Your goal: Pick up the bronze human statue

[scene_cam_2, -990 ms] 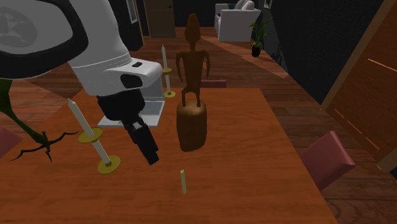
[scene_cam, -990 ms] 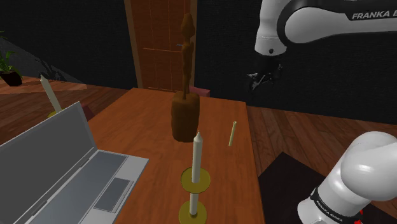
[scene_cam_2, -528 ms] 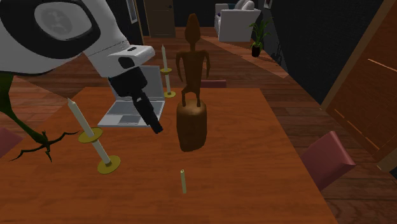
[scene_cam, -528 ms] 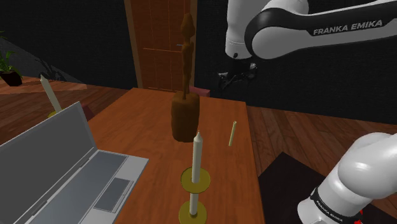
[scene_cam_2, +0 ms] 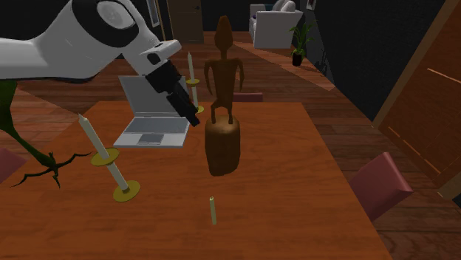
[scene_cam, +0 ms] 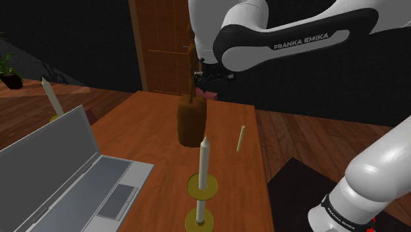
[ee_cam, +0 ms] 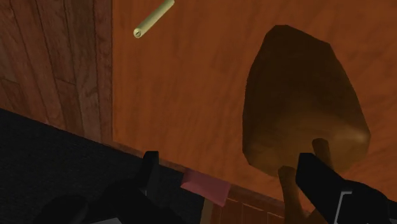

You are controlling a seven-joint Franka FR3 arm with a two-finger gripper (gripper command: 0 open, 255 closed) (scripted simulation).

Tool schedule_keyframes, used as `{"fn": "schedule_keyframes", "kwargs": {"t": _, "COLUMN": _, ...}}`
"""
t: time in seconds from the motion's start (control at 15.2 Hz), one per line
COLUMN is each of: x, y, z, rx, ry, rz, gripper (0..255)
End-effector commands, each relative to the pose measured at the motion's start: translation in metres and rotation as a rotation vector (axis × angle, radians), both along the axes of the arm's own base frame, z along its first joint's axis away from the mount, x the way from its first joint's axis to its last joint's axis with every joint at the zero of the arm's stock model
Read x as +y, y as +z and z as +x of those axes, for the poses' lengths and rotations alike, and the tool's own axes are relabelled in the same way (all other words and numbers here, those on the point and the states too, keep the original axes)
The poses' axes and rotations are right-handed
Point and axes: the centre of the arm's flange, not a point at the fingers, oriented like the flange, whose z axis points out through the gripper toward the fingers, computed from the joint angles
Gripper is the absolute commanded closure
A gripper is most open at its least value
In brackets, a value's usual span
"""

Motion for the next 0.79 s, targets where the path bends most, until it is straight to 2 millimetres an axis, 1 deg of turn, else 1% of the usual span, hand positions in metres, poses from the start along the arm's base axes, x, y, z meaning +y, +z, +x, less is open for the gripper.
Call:
{"fn": "schedule_keyframes", "kwargs": {"t": 0.0, "x": 0.017, "y": -0.001, "z": 0.022, "rx": -0.055, "ry": -0.049, "rz": -0.027, "gripper": 0}}
{"fn": "schedule_keyframes", "kwargs": {"t": 0.4, "x": 0.057, "y": 0.001, "z": 0.090, "rx": -0.197, "ry": -0.181, "rz": -0.113, "gripper": 0}}
{"fn": "schedule_keyframes", "kwargs": {"t": 0.46, "x": 0.061, "y": 0.002, "z": 0.098, "rx": -0.213, "ry": -0.196, "rz": -0.123, "gripper": 0}}
{"fn": "schedule_keyframes", "kwargs": {"t": 0.73, "x": 0.061, "y": -0.019, "z": 0.098, "rx": -0.213, "ry": -0.196, "rz": -0.123, "gripper": 0}}
